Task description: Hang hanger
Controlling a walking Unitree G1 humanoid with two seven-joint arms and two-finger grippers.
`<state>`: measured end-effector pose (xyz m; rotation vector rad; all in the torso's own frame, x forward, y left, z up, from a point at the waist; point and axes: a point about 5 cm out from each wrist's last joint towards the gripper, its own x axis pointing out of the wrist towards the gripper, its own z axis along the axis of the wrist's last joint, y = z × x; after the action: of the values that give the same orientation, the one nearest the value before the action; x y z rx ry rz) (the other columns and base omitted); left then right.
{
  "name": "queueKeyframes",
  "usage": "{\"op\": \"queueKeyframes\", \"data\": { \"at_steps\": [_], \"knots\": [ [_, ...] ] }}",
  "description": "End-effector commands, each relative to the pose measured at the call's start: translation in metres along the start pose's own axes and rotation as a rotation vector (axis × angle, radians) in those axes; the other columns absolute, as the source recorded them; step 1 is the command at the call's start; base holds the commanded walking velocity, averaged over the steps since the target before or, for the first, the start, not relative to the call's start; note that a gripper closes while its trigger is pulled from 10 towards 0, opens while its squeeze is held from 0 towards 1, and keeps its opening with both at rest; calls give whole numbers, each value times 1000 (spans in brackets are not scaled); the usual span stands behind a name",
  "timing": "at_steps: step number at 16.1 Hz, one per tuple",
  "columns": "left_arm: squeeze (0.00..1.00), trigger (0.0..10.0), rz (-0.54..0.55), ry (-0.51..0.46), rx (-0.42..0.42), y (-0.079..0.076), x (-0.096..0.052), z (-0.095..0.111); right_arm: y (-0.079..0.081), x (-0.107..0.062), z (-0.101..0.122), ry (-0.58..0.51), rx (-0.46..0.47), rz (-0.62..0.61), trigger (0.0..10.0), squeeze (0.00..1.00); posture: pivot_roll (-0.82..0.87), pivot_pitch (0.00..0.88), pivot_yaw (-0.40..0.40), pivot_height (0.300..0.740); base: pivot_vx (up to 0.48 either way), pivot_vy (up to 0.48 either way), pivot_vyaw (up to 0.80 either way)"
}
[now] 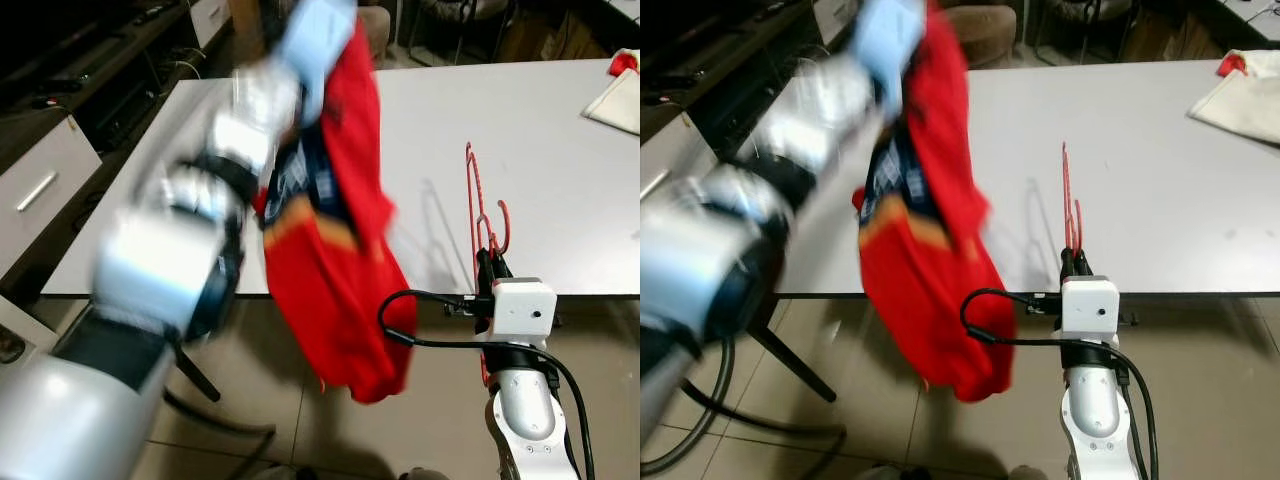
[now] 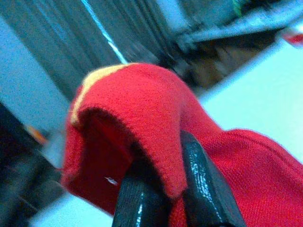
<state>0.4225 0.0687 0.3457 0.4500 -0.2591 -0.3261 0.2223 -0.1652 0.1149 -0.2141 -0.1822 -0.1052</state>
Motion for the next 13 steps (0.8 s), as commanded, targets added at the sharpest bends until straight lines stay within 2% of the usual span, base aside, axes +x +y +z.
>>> {"op": "queueKeyframes", "data": {
  "at_steps": [1, 2, 3, 4, 5, 6, 7, 9, 10, 11, 12, 13],
  "knots": [
    [0, 0, 143, -108, 22, 33, -2, 43, 1, -2, 0, -1, -1, -2, 0, 0, -211, 0, 154, 740, 0, 0, 0],
    [0, 0, 340, -228, 95, 71, -12, 94, 0, -3, 2, -8, -17, -6, 0, 0, -248, 3, 175, 740, 0, 0, 0],
    [0, 0, 479, -299, 146, 96, -25, 124, 0, -4, 3, -17, -34, -9, 0, 0, -258, 0, 181, 740, 0, 0, 0],
    [0, 0, 555, -320, 206, 108, -33, 134, -1, -6, 3, -18, -43, -21, 0, 0, -271, 0, 191, 740, 0, 0, 0],
    [0, 0, 586, -313, 270, 111, -34, 134, -2, -7, 3, -15, -43, -33, 0, 0, -272, 0, 192, 740, 0, 0, 0],
    [0, 0, 607, -269, 411, 109, -32, 121, -2, -7, 3, -13, -39, -44, 0, 0, -272, 0, 192, 740, 0, 0, 0],
    [0, 0, 518, -167, 404, 94, -21, 80, -1, -7, 2, -11, -36, -43, 0, 0, -270, 0, 183, 740, 0, 0, 0],
    [0, 0, 384, -20, 387, 66, -13, 19, -2, -7, 2, -8, -36, -38, 0, 0, -252, 12, 161, 740, 0, 0, 0],
    [0, 0, 282, 81, 330, 46, -13, -21, -1, -8, 1, -1, -36, -21, 0, 0, -247, 13, 153, 740, 0, 0, 0],
    [0, 0, 193, 159, 278, 28, -16, -51, 0, -8, 1, 2, -36, -12, 0, 0, -244, 18, 151, 740, 0, 0, 0],
    [0, 0, 90, 247, 183, 5, -23, -85, 0, -8, 0, 9, -29, -13, 0, 0, -239, 23, 141, 740, 0, 0, 0],
    [0, 0, 44, 286, 141, -6, -27, -99, -1, -8, -1, 15, -20, -17, 0, 0, -230, 26, 133, 740, 0, 0, 0]
  ]
}}
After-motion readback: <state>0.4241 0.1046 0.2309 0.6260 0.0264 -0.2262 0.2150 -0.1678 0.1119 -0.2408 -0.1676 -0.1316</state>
